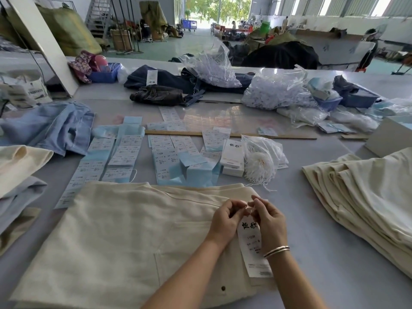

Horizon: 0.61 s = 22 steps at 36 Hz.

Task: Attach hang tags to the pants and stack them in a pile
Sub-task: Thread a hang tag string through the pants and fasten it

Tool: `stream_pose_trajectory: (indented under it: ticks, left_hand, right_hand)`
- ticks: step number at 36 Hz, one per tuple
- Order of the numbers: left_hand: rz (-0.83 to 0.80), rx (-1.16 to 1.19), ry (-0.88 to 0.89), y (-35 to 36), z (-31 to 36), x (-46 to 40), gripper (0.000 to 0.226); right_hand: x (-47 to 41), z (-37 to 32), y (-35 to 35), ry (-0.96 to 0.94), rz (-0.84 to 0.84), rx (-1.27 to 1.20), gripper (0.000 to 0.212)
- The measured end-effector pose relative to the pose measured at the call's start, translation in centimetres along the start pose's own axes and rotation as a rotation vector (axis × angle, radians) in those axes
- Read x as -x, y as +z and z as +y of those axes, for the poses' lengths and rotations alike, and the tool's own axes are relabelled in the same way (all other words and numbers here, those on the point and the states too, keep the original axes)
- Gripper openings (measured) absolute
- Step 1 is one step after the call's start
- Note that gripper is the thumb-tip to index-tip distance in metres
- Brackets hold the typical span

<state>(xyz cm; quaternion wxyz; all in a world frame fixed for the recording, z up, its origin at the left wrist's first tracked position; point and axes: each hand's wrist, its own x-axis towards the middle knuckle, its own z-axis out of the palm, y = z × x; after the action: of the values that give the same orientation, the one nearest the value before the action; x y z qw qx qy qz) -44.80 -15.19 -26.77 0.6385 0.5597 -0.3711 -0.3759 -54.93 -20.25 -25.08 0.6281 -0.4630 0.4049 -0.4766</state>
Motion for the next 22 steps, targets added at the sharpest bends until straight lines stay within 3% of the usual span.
stream_pose_trajectory:
  ticks: [6, 22]
  left_hand:
    - [0.007, -0.028, 0.046, -0.1, -0.1, 0.1, 0.021]
    - [-0.023, 0.003, 0.095, -0.5, -0.3, 0.1, 0.043]
  right_hand:
    - [-0.2, -0.6, -0.3, 0.1, -0.106, 0.0, 0.016]
    - [-0.4, -2.2, -0.2, 0.212, -0.193, 0.116, 0.014]
